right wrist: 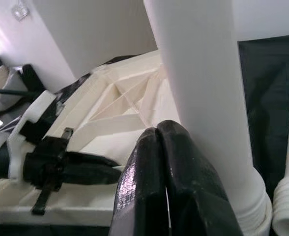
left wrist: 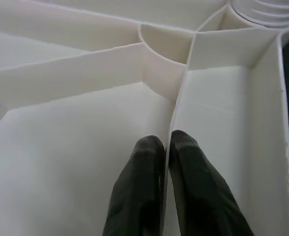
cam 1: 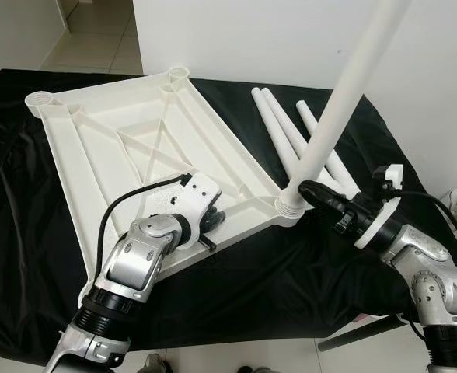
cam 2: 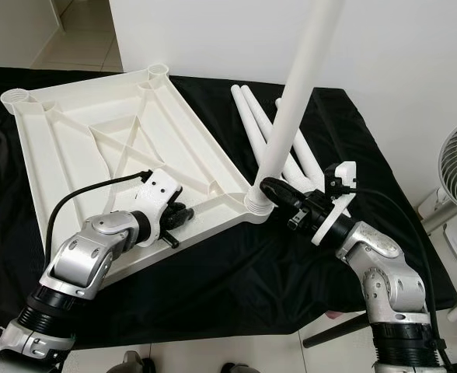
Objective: Building children table
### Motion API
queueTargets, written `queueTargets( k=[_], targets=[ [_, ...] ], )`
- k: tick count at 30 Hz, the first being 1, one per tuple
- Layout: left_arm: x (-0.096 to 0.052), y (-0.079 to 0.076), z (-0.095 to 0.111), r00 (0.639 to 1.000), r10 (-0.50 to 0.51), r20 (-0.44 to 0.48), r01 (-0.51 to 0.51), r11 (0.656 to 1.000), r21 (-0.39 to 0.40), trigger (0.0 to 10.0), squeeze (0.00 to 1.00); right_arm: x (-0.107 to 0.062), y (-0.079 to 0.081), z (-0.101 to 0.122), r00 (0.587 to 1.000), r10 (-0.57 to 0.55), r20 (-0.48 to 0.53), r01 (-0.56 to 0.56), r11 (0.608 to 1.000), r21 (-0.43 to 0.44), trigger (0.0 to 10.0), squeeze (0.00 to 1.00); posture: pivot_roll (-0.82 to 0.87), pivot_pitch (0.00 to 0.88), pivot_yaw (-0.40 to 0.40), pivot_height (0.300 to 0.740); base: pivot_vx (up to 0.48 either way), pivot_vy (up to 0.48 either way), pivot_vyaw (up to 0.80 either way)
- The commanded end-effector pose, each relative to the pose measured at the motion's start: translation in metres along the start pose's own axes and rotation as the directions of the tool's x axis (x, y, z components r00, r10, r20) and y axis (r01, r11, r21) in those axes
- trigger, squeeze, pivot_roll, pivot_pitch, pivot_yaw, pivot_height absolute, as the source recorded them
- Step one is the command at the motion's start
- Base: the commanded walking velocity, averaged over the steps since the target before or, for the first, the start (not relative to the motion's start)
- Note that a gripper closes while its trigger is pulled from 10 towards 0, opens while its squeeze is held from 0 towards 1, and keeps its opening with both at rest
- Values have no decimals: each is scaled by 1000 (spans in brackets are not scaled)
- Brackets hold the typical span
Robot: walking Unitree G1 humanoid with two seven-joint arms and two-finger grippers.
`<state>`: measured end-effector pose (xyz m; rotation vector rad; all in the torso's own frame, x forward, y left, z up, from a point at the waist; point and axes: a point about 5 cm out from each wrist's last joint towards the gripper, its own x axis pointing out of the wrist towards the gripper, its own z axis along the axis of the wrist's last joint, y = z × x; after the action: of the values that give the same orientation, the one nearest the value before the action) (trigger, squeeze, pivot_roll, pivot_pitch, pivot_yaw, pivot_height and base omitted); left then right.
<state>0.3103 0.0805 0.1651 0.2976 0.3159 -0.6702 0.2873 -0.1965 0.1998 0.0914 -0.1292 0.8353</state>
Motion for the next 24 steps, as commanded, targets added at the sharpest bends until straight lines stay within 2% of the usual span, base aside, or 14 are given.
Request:
queueTargets(
  k=[1, 2, 3, 4, 12, 15, 16, 17, 19, 22, 23, 24],
  targets=[
    [-3, 11, -4, 984, 175, -30, -175, 985, 1, 0, 0, -2, -5, 0, 1000, -25, 10, 25, 1000, -7, 10000, 0, 25, 145, -38, 740, 0, 0, 0],
    [-3, 6, -2, 987, 155, -32, -156, 988, -7, 0, 0, 0, -15, 3, 995, -93, 41, 93, 996, -1, 10000, 0, 25, 145, -38, 740, 0, 0, 0],
    [-3, 6, -2, 987, 155, -32, -156, 988, -7, 0, 0, 0, -15, 3, 995, -93, 41, 93, 996, -1, 10000, 0, 25, 145, -38, 740, 0, 0, 0],
    [-2, 2, -1, 989, 146, -33, -146, 989, -16, 0, 0, 2, -23, 5, 987, -145, 64, 144, 989, 18, 10000, 0, 25, 145, -38, 740, 0, 0, 0],
    [-1, -5, 8, 991, 130, -14, -130, 991, -41, 0, 0, 4, -35, 6, 963, -244, 116, 237, 969, 64, 10000, 0, 32, 149, -37, 740, 0, 0, 0],
    [1, -6, 9, 991, 131, -14, -131, 991, -37, 0, 0, 5, -34, 6, 962, -240, 127, 232, 970, 79, 10000, 0, 32, 149, -37, 740, 0, 0, 0],
    [3, -7, 11, 991, 132, -14, -133, 991, -34, 1412, 0, 6, -31, 7, 964, -229, 135, 219, 972, 87, 10000, 0, 33, 148, -38, 740, 0, 0, 0],
    [4, -8, 16, 992, 124, 13, -123, 992, -37, 10000, 0, 8, -26, 6, 968, -208, 140, 197, 976, 91, 10000, 0, 33, 147, -39, 740, 0, 0, 0],
    [4, -8, 16, 992, 124, 13, -123, 992, -37, 10000, 0, 8, -26, 6, 968, -208, 140, 197, 976, 91, 10000, 0, 33, 147, -39, 740, 0, 0, 0],
    [3, -9, 26, 991, 103, 88, -100, 994, -34, 10000, 0, 9, -17, 4, 973, -179, 144, 167, 982, 89, 10000, 0, 33, 147, -39, 740, 0, 0, 0],
    [0, -9, 34, 985, 86, 146, -80, 996, -43, 10000, 569, 9, -12, 3, 974, -172, 147, 159, 983, 94, 10000, 0, 31, 146, -39, 740, 0, 0, 0],
    [0, -9, 34, 985, 86, 146, -80, 996, -43, 10000, 569, 9, -12, 3, 974, -172, 147, 159, 983, 94, 10000, 0, 31, 146, -39, 740, 0, 0, 0]
  ],
)
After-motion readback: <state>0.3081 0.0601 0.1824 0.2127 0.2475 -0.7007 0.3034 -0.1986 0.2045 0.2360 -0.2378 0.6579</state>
